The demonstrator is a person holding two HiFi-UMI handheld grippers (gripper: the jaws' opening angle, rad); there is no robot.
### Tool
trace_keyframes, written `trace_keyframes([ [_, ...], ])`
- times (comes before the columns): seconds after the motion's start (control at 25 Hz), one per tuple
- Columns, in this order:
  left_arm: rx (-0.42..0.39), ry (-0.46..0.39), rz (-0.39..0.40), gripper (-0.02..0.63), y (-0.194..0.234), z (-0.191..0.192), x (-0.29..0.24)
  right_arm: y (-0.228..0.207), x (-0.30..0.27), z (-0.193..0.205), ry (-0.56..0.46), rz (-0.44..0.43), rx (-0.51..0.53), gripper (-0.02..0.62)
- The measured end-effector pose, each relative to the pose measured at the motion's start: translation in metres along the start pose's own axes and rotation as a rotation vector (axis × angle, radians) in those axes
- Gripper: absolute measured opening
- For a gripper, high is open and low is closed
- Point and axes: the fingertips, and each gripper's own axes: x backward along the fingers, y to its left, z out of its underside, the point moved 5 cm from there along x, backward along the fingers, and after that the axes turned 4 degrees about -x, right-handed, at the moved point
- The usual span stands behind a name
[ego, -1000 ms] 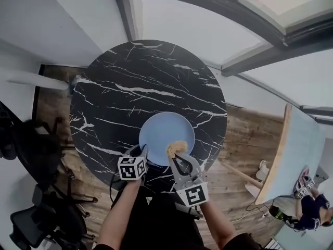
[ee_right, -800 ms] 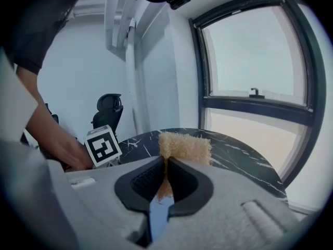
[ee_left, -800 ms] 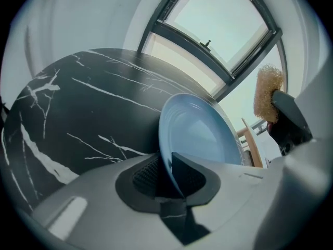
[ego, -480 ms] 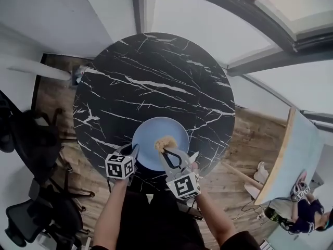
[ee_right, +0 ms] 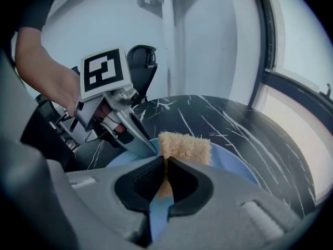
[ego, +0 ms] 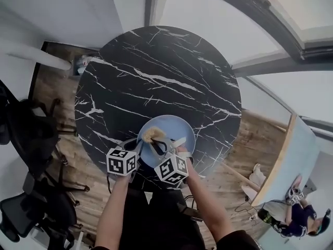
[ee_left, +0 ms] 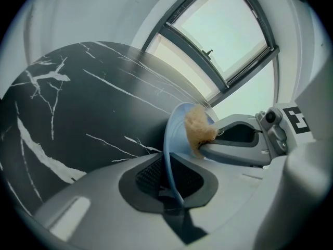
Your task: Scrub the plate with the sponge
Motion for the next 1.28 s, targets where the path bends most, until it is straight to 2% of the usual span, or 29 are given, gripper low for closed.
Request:
trace_keyframes([
  [0.28,-0.018,0.001,0.013,0.021,-0.003,-0.003,-0.003,0.009,-0.021,0.000,0.057,-0.047,0.054,0.021],
  [0.52,-0.044,-0.001,0.019,0.022,-0.004,-0.003,-0.003,0.006,-0.030,-0.001,0.077,-0.031,0.077,0.021],
  [0.84,-0.076,0.009,0.012,0.026,-0.005,0.000,-0.003,-0.006,-0.034,-0.003,0.086,0.043,0.025,0.023],
  [1.28,-0.067,-0.003,0.006,0.025,-0.005,0.000,-0.003,-0.046,-0.027,0.000,0.145,0.238,-0.007,0.023],
])
